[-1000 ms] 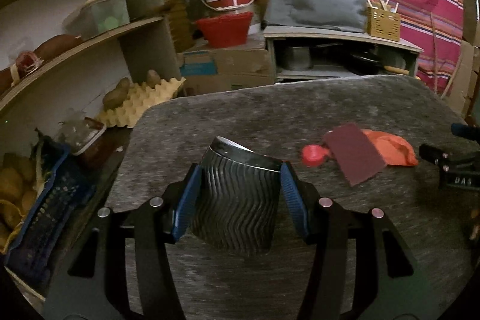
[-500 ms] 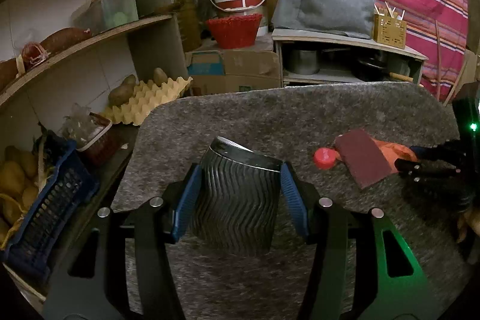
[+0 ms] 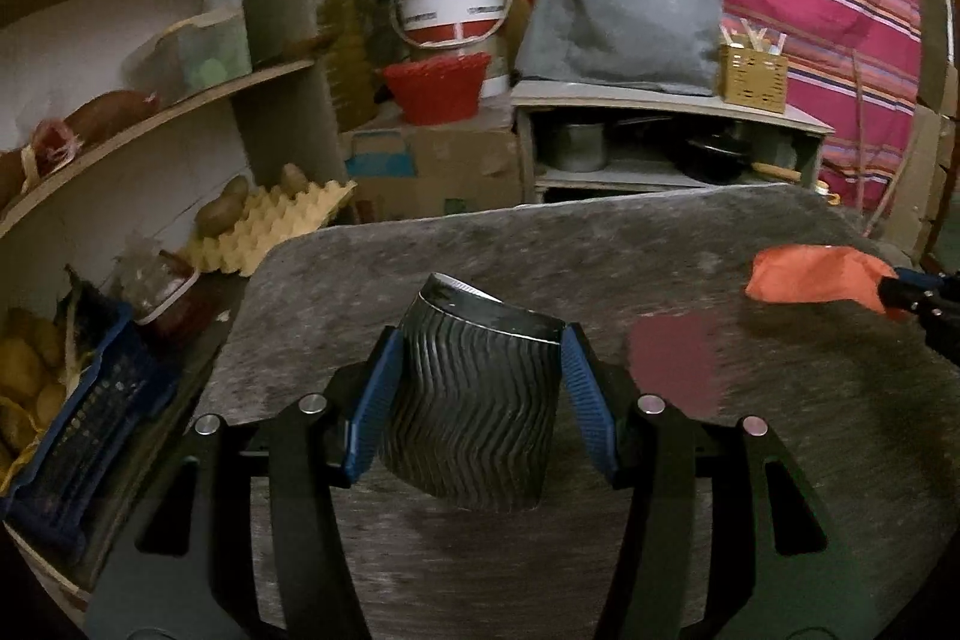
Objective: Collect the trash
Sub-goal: 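Grasp the orange plastic bag with the right gripper while the left holds the cup, then carry both items over the blue basket and open both grippers to drop them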
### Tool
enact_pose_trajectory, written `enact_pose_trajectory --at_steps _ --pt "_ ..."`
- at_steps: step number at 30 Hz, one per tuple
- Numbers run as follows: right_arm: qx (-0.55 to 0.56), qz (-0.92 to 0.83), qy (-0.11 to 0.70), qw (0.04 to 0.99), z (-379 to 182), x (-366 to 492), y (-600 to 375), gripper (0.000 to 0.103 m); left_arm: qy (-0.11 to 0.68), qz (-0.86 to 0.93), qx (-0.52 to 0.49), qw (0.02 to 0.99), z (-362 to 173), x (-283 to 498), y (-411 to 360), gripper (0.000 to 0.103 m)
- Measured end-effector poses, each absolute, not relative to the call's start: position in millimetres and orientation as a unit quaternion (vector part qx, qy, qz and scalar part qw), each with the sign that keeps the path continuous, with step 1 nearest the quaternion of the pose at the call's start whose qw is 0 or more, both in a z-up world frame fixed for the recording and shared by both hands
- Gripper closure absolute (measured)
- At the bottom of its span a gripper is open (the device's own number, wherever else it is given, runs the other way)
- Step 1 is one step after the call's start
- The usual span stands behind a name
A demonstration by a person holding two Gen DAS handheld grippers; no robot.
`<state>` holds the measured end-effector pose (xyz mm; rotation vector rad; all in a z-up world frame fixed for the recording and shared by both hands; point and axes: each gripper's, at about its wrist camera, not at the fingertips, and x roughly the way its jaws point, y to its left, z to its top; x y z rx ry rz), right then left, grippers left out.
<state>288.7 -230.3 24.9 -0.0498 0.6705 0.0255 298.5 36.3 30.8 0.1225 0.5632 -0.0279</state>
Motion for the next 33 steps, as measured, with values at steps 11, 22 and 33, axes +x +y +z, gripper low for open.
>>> enact_pose_trajectory --at_steps 11,22,33 --pt "0.019 -0.053 0.300 0.952 51 219 -331 0.086 0.250 -0.073 0.075 0.963 48 283 -59 0.050" --pt "0.039 -0.155 0.291 0.943 57 140 -450 0.086 0.240 -0.186 0.093 0.948 53 252 -201 0.050" --pt "0.065 -0.228 0.321 0.917 24 95 -546 0.086 0.243 -0.291 0.106 0.919 40 201 -352 0.050"
